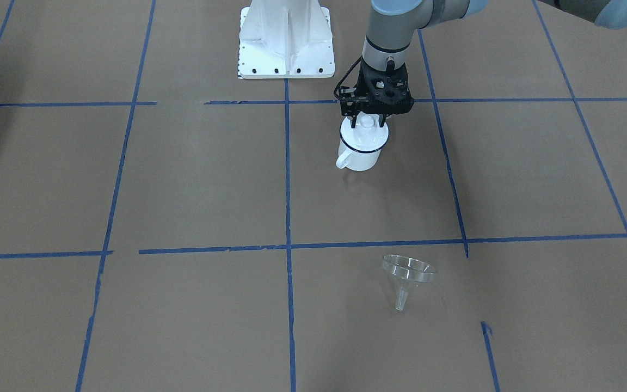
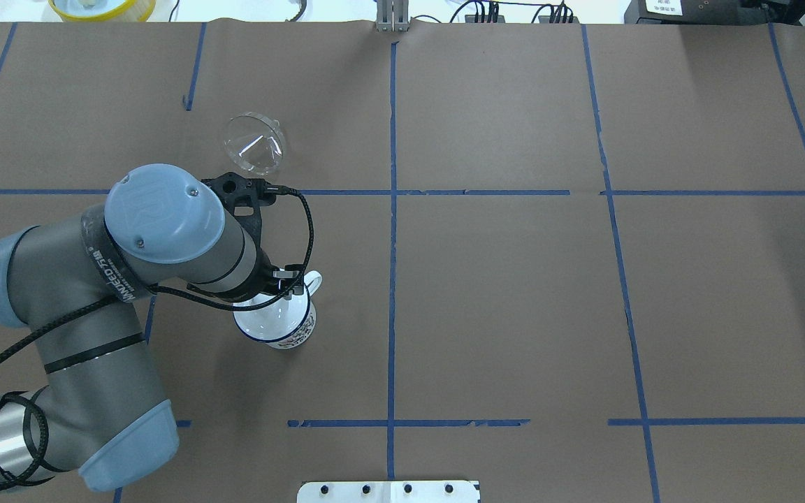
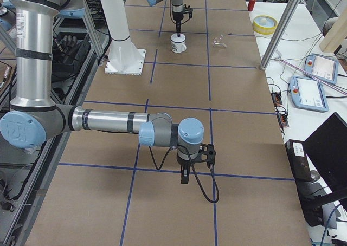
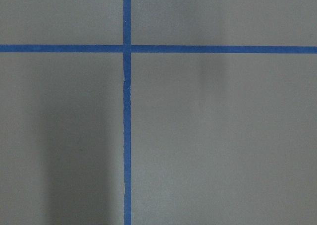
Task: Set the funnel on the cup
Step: 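Move the left gripper over the white mug and grasp its lid knob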
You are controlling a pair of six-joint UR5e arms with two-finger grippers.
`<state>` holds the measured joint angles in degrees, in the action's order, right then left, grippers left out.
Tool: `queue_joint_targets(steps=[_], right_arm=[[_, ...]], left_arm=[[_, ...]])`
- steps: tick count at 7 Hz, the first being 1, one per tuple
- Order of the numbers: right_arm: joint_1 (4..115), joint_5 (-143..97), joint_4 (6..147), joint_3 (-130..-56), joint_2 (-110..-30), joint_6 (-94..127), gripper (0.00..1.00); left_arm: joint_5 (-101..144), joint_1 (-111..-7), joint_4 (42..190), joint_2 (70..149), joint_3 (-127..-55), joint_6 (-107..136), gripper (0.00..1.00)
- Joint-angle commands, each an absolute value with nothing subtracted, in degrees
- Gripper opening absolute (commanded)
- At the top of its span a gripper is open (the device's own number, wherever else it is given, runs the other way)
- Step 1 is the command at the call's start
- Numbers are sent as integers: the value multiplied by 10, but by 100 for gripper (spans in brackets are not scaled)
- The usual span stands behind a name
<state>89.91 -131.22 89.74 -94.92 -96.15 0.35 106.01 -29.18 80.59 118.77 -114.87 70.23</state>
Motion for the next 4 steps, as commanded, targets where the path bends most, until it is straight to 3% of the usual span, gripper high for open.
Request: queue_joint_targets(steps=[1, 2, 4], right_arm=[[899, -1312, 897, -949, -962, 4, 100], [899, -1312, 897, -949, -962, 4, 100], [899, -1312, 897, -949, -962, 4, 100]], left_arm=[[1061, -292, 806, 1187, -1149, 702, 59], [1062, -292, 805, 1187, -1149, 702, 47], [1063, -293, 804, 1187, -1153, 702, 0]])
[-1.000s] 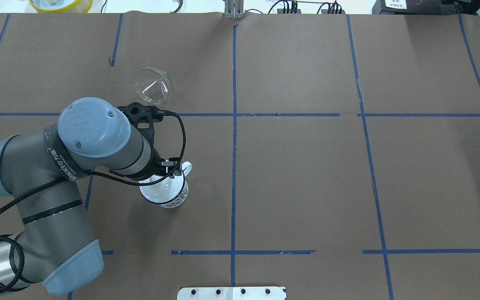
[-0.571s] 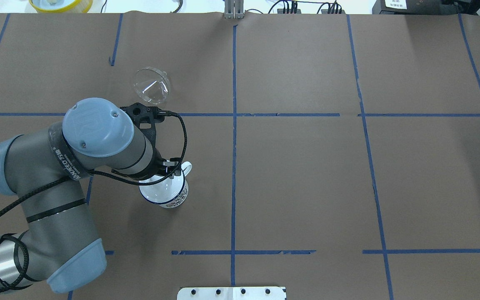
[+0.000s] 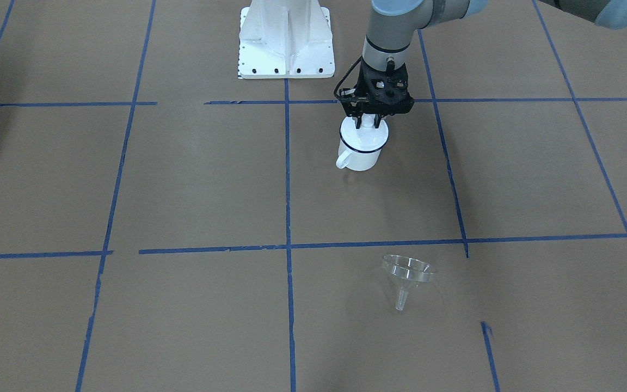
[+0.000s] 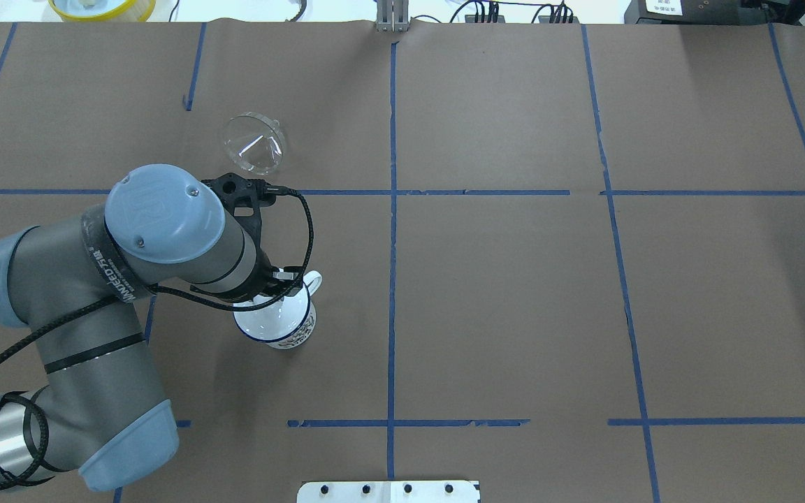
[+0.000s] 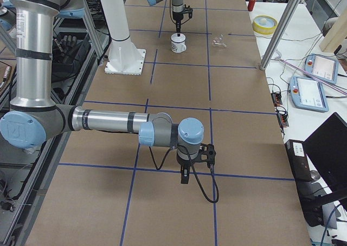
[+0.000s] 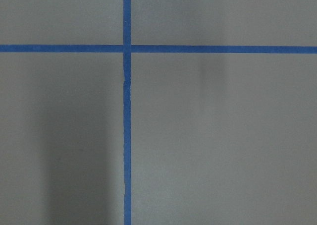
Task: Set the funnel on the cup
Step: 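Lift the white lid off the mug and set it down beside the mug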
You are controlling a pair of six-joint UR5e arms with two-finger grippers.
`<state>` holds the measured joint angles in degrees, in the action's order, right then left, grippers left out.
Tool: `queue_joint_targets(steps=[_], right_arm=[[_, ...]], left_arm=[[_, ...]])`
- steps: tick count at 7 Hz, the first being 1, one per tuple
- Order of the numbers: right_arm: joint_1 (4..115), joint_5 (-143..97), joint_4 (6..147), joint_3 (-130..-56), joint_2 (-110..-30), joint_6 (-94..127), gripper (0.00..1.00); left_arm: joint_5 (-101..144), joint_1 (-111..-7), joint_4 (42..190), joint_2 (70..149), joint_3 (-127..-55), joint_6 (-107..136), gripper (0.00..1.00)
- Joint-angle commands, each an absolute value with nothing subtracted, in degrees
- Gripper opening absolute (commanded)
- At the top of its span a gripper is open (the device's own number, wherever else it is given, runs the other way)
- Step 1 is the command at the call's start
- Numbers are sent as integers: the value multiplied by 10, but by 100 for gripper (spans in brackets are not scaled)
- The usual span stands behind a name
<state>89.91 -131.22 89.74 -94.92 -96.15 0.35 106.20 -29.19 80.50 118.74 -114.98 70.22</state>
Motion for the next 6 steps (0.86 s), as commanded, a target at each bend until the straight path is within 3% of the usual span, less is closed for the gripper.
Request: queue_joint_targets(steps=[1, 4, 6], right_arm=[[899, -1312, 897, -949, -962, 4, 100], [899, -1312, 897, -949, -962, 4, 100], [899, -1312, 897, -949, -962, 4, 100]], left_arm=[[1063, -296, 800, 1187, -1168, 702, 0], [1066, -397, 686, 1204, -1252, 633, 0], [1067, -433, 685, 1179, -1246, 481, 0]])
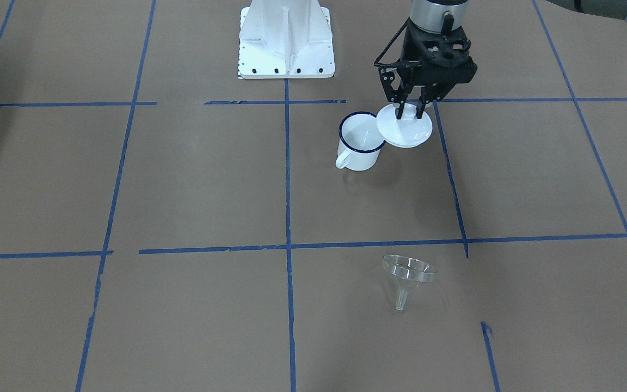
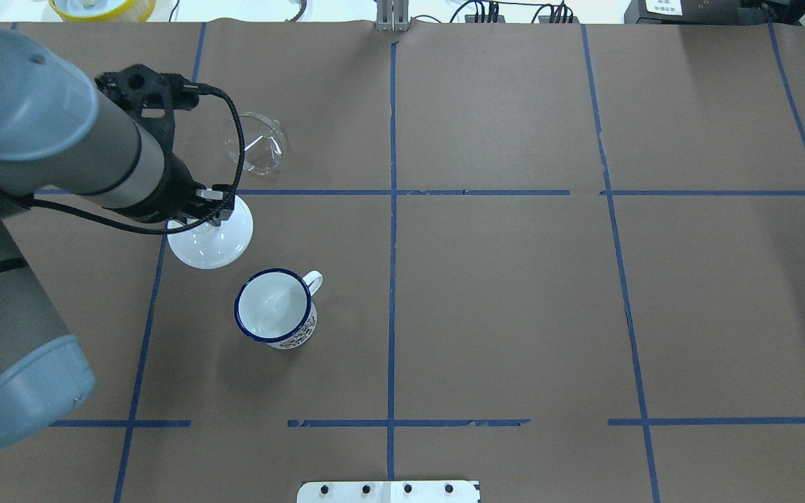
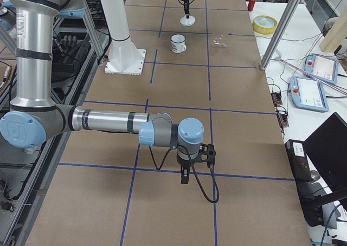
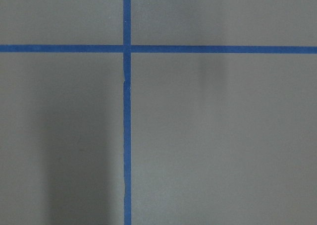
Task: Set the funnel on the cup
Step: 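Lift the white lid off the mug and set it down beside the mug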
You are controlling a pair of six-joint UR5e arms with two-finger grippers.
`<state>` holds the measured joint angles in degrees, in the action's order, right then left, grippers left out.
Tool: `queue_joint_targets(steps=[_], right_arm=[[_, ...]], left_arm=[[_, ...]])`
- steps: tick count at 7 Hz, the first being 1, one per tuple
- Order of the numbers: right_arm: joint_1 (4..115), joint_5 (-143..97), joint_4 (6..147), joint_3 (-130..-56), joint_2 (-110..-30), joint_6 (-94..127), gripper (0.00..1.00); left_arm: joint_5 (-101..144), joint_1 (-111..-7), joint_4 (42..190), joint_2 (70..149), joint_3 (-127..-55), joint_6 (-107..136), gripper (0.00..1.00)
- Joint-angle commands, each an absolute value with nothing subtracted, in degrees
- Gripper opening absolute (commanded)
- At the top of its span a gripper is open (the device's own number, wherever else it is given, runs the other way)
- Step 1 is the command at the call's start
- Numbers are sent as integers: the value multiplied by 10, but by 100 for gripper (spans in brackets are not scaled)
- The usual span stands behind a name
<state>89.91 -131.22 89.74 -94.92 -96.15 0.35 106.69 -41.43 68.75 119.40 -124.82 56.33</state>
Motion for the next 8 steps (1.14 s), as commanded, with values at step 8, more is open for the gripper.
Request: queue_joint_targets(steps=[8], right_arm=[[899, -1312, 897, -949, -962, 4, 100]], left_arm=[[1070, -416, 1015, 1075, -1016, 526, 0]])
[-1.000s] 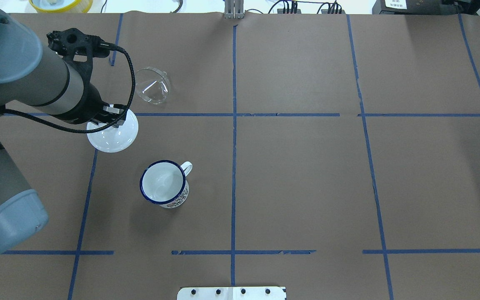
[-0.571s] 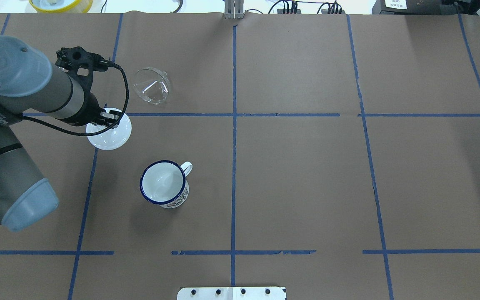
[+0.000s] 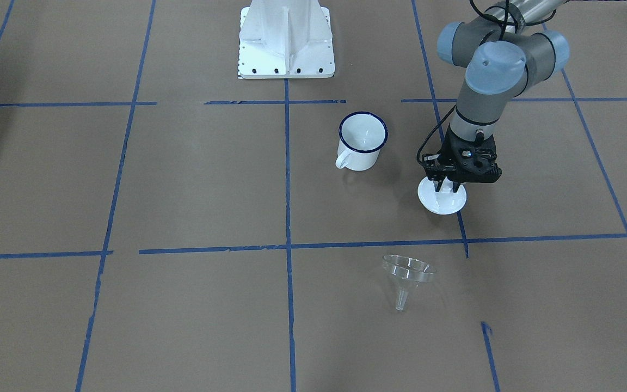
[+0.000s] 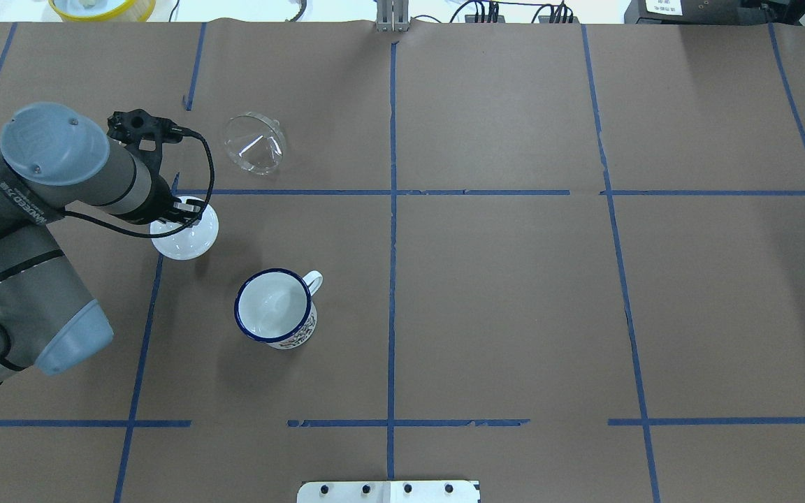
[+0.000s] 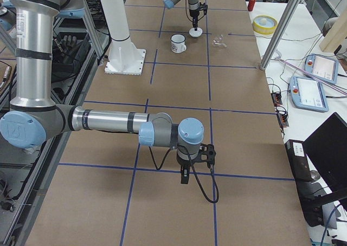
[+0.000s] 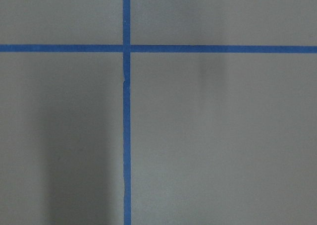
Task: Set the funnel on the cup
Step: 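Lift the white lid off the mug and set it down beside the mug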
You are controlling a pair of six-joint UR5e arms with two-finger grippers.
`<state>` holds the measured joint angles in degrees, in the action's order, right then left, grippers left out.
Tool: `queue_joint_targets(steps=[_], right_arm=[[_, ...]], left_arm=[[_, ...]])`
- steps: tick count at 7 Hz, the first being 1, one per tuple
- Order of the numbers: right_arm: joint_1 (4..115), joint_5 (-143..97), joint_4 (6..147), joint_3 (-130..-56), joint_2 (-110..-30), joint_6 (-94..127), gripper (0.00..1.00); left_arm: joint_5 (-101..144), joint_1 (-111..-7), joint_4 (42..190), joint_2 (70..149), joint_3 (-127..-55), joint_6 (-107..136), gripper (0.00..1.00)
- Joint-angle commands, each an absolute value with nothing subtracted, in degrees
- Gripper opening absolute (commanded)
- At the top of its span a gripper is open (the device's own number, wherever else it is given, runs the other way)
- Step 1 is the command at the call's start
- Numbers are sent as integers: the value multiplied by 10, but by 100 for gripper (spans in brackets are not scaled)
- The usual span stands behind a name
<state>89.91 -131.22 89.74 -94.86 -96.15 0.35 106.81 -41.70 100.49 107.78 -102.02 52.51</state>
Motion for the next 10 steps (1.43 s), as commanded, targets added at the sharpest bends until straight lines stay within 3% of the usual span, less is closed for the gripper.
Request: queue_joint_targets(steps=[1, 2, 3, 4, 5, 8, 10], right_arm=[[899, -1312, 897, -949, -962, 4, 100], [899, -1312, 897, -948, -962, 4, 100], [899, -1312, 897, -949, -962, 4, 100], [899, -1312, 897, -949, -962, 4, 100], [899, -1312, 897, -949, -962, 4, 100], [899, -1312, 897, -949, -962, 4, 100], [899, -1312, 897, -949, -962, 4, 100]], left_arm=[[1094, -415, 1014, 1074, -1021, 526, 0], [1117, -415, 1011, 1075, -1021, 526, 0], [1119, -413, 1013, 1075, -1013, 524, 16], [1119, -409, 1013, 1076, -1011, 524, 73], [1118, -408, 1012, 1075, -1011, 526, 100], [1119, -419, 1010, 1080, -1049, 554, 100], [1112, -433, 1014, 1138, -1043, 766, 100]])
